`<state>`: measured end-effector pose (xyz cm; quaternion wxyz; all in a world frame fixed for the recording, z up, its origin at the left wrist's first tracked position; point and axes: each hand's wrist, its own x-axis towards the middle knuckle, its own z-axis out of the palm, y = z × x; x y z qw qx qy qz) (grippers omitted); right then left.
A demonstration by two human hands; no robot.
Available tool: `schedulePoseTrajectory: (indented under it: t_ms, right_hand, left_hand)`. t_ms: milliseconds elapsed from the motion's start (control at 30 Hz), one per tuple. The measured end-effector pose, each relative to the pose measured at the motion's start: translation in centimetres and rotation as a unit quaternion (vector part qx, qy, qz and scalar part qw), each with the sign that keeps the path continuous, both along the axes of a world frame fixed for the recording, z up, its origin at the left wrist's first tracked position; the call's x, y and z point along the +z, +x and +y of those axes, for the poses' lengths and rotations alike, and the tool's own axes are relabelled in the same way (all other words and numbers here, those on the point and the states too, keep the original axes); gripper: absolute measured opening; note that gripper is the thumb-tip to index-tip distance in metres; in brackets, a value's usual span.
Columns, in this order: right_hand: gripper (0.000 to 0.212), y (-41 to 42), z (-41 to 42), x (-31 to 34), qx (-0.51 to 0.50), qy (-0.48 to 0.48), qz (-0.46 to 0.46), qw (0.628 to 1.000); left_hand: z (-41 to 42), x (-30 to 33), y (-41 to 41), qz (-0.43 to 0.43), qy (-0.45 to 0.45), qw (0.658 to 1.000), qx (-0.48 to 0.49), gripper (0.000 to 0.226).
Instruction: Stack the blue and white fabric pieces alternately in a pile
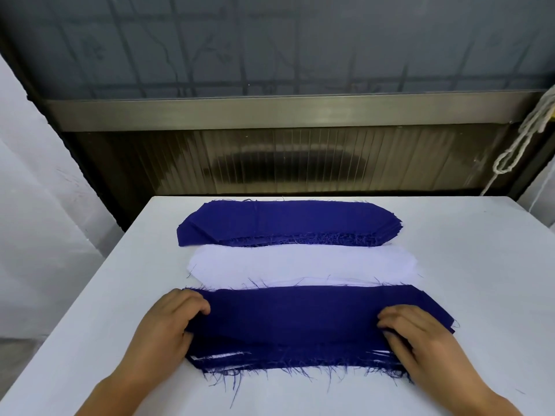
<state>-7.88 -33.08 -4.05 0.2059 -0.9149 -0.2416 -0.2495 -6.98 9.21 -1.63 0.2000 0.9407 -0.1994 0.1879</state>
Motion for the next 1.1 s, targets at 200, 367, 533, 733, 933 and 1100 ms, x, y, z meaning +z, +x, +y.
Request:
schedulePoseTrajectory:
  t_ms: [200,367,533,733,933,1100]
  right_hand:
    - [0.043,-0.2,-0.1,-0.6,0.011,0.003,-0.021,1.0]
    - [0.04,-0.2,0.0,-0.3,0.017,0.006,-0.027,0.999]
    - [0.027,-0.2,-0.2,-0.4,0.019,0.007,-0.024,0.999]
    - [0.028,-0.5,-0.3,-0.4,0.028,-0.004,-0.028,0.999]
    - [0.037,-1.1,-0.3,0.4,0.03,-0.011,-0.007,0.999]
    - [0.037,-0.5,-0.1,2.2,-0.018,0.047,0.031,0.998]
  left_hand:
    - [-0.3,0.1,0.7,-0.088,0.054,0.995,0.008,0.05]
    - [-0.2,-1.6,0.1,-0.034,0.015,0.999,0.014,0.056]
    - [0.6,-1.7,-0.3,0.026,-0.075,0.996,0.036,0.076]
    - [1.3,-2.4,-0.2,0.139,-0.153,0.976,0.064,0.1]
    - [1.5,-1.5,-0.3,0.193,-0.118,0.974,0.011,0.079]
    - [2.7,1.6,0.1,0.27,-0.079,0.958,-0.05,0.067]
